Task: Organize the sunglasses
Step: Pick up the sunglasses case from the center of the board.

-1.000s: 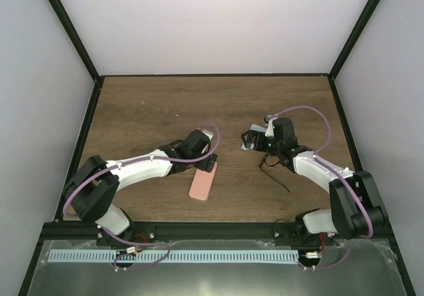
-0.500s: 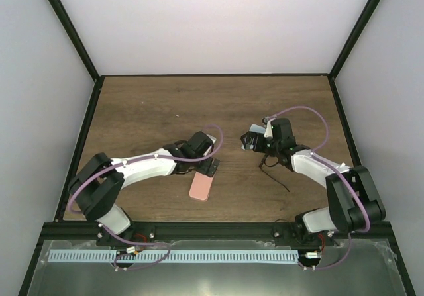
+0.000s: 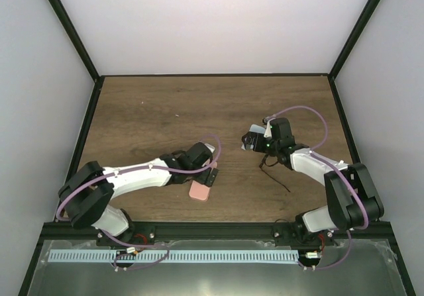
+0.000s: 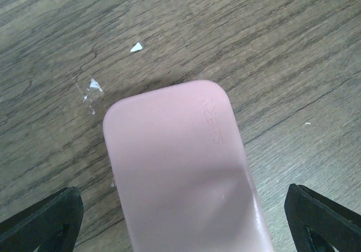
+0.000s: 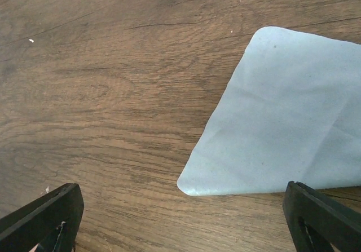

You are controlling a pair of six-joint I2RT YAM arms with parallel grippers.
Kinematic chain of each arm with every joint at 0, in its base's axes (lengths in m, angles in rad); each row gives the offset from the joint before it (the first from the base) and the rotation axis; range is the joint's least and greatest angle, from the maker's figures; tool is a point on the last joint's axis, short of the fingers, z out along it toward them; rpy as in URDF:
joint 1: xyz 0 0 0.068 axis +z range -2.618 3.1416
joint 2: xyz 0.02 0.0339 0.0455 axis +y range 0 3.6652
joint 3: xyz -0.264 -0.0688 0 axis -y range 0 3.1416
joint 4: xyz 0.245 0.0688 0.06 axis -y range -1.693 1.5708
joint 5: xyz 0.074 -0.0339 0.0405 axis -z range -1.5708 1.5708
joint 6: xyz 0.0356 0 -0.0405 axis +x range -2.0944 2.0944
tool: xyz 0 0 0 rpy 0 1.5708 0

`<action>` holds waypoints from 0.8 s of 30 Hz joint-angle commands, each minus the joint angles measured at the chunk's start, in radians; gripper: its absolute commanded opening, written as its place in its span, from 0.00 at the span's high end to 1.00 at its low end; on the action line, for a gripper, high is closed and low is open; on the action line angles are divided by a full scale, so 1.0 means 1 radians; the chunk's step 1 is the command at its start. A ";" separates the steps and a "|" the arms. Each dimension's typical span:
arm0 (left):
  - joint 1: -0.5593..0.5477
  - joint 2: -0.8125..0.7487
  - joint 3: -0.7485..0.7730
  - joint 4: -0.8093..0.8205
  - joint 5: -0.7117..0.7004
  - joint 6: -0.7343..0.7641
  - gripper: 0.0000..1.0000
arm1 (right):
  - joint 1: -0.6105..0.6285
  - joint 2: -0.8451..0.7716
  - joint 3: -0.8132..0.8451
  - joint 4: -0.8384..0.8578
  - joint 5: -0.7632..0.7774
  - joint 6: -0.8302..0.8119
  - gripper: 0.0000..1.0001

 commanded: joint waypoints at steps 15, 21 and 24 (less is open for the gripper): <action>-0.001 0.050 0.003 -0.006 -0.022 0.011 0.00 | 0.003 0.031 0.051 -0.031 0.018 -0.006 0.00; -0.001 0.062 0.003 -0.001 -0.011 0.013 0.00 | 0.002 0.031 0.053 -0.035 0.016 -0.008 0.00; -0.002 0.070 0.007 -0.004 -0.014 0.013 0.01 | 0.002 0.032 0.053 -0.037 0.018 -0.007 0.00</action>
